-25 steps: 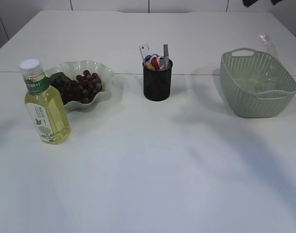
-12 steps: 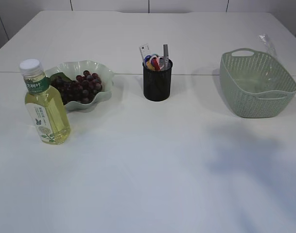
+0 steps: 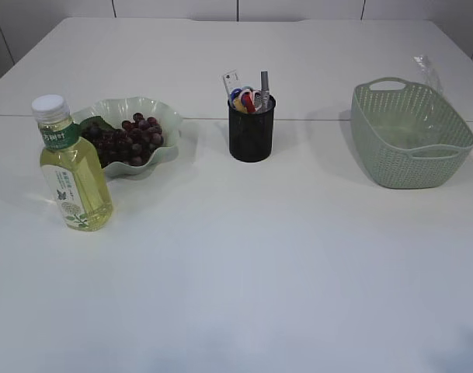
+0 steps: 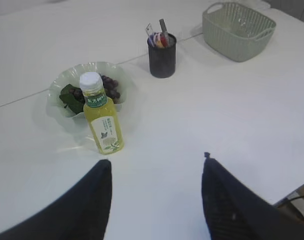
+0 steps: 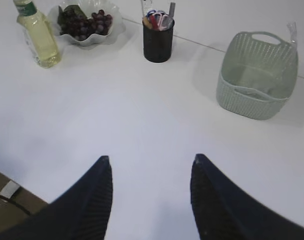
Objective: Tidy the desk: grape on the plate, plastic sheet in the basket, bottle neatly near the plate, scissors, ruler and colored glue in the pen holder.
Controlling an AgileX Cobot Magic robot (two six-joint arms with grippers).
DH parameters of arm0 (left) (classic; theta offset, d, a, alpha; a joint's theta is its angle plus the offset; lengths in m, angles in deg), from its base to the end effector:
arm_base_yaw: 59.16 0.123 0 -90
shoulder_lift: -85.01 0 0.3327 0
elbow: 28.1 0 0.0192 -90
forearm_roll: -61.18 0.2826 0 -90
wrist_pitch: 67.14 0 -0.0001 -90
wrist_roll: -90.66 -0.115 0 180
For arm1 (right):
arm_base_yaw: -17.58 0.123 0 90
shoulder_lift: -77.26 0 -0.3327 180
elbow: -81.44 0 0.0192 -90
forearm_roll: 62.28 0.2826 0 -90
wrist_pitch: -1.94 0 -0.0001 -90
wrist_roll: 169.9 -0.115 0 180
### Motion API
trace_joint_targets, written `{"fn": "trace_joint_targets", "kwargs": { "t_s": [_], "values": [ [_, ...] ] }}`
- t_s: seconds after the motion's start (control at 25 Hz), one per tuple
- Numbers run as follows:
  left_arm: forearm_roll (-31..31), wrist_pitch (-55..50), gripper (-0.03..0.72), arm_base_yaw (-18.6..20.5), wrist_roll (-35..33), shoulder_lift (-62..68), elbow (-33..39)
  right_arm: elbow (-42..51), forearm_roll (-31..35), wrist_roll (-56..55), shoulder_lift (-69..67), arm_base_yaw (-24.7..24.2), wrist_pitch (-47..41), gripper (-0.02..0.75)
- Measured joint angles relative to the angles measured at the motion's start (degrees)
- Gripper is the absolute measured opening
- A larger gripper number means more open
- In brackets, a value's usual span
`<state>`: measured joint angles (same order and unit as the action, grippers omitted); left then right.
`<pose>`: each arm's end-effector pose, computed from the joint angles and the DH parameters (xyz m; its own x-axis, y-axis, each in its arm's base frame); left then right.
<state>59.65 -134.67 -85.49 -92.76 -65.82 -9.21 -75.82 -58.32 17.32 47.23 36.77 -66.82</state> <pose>0.0082 -0.0072 0.4386 -0.3636 0.2351 -0.9014 0.4819 0.8756 0.0340 0.0194 0.0146 0.4157 -0.4524 -0.2639 -0.8518 -0.4276 0.9024 -0.0525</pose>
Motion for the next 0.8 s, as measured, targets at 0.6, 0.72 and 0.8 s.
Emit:
{"fn": "trace_joint_targets", "kwargs": {
  "t_s": [0.6,0.72,0.8],
  "values": [
    [0.97,4.99,0.417,0.0,-0.12,-21.96,29.08,18.44,2.25,3.54,24.41,0.0,-2.93,0.386],
    [2.38,4.76,0.417,0.0,-0.12,-21.96,29.82,20.58,2.16,3.64,24.41,0.0,-2.67,0.386],
    [2.64,4.64,0.417,0.0,-0.12,-21.96,30.19,22.68,2.02,3.91,24.41,0.0,-1.99,0.386]
  ]
}}
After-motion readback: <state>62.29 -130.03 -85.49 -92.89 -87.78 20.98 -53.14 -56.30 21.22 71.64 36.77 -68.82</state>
